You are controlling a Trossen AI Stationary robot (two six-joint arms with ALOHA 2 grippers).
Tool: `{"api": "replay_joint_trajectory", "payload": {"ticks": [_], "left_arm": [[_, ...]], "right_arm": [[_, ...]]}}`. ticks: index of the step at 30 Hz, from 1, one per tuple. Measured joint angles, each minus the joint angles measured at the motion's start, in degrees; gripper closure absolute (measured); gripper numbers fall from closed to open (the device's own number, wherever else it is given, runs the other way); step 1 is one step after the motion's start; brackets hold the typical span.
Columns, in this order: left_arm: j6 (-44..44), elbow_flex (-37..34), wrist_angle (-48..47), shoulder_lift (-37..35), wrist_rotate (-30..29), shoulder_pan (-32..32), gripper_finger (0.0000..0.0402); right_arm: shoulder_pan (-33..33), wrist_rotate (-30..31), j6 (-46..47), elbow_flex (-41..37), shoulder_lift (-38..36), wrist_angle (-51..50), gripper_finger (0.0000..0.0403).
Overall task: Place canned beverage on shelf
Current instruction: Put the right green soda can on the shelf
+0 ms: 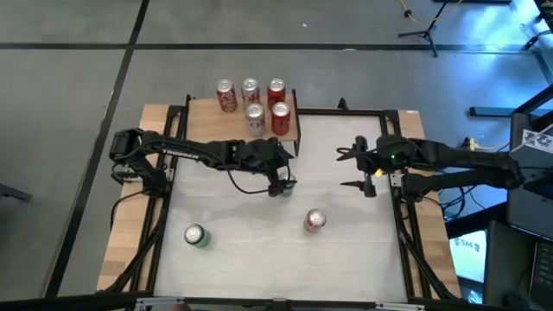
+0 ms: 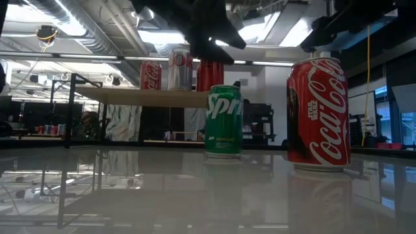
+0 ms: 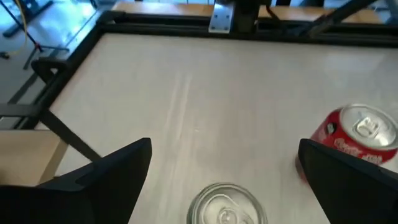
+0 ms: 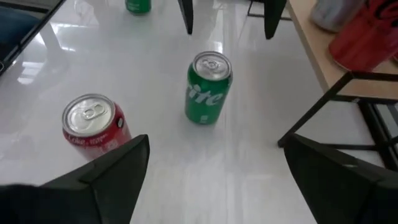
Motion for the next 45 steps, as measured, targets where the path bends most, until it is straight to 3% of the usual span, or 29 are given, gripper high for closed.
{"api": "replay_joint_trajectory", "payload": {"ticks": [12, 34, 45], "left_arm": [[0.0, -0.02, -6.3, 0.0, 0.02, -0.13, 0.0005], [-1.53, -5.97, -6.35, 0.08, 1.08, -0.13, 0.0005], [-1.53, -6.05, 2.97, 8.45, 1.33, -0.17, 0.0005]], "right_arm": [[0.0, 0.0, 0.08, -6.11, 0.13, 6.89, 0.0038], [0.0, -0.04, 0.08, -6.29, 0.11, 7.25, 0.0038], [0.01, -0.09, 0.08, -6.34, 0.13, 7.15, 0.0038]]}}
